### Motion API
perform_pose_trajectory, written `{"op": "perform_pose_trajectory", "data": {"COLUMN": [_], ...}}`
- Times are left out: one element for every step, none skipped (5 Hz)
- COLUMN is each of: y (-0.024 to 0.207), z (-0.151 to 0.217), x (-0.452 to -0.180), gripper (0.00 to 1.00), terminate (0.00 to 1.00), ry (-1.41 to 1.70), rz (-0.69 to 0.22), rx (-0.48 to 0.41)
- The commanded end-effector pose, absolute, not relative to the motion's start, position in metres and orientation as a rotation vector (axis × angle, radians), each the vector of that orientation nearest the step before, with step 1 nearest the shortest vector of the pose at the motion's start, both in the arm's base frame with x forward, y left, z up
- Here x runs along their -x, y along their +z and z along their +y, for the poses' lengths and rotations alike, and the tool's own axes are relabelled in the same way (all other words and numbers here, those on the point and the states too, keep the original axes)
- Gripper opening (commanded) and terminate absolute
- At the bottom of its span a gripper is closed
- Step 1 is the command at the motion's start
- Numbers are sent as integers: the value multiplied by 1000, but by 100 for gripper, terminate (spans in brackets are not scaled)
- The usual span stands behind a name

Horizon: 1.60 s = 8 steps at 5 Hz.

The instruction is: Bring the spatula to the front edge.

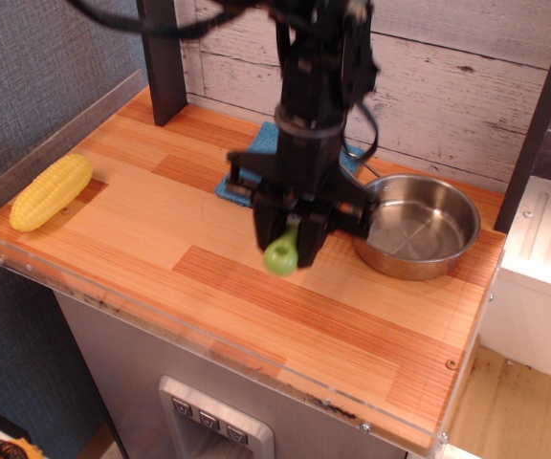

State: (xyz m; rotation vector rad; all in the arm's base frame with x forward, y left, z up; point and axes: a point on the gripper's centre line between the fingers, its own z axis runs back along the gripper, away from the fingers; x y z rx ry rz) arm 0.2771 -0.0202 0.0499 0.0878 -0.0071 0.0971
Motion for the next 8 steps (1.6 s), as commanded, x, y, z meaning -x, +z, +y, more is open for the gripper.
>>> {"op": "perform_pose_trajectory", "data": {"y": [48,43,41,41,62,89,94,93], "z": [-31,-29,-29,-29,-17,7,22,24], "x": [-272,-266,-263,-262,-266,-269,-274,-277], "gripper": [0,0,100,100,100,100,100,100], "terminate": [0,0,0,0,0,0,0,0], "ry": [73,83,58,56,71,97,87,73], "rz": [-38,-31,-7,4,-41,-107,-129,-118], "rx": [-117,-112,-109,-92,-83,-84,-53,-41]}}
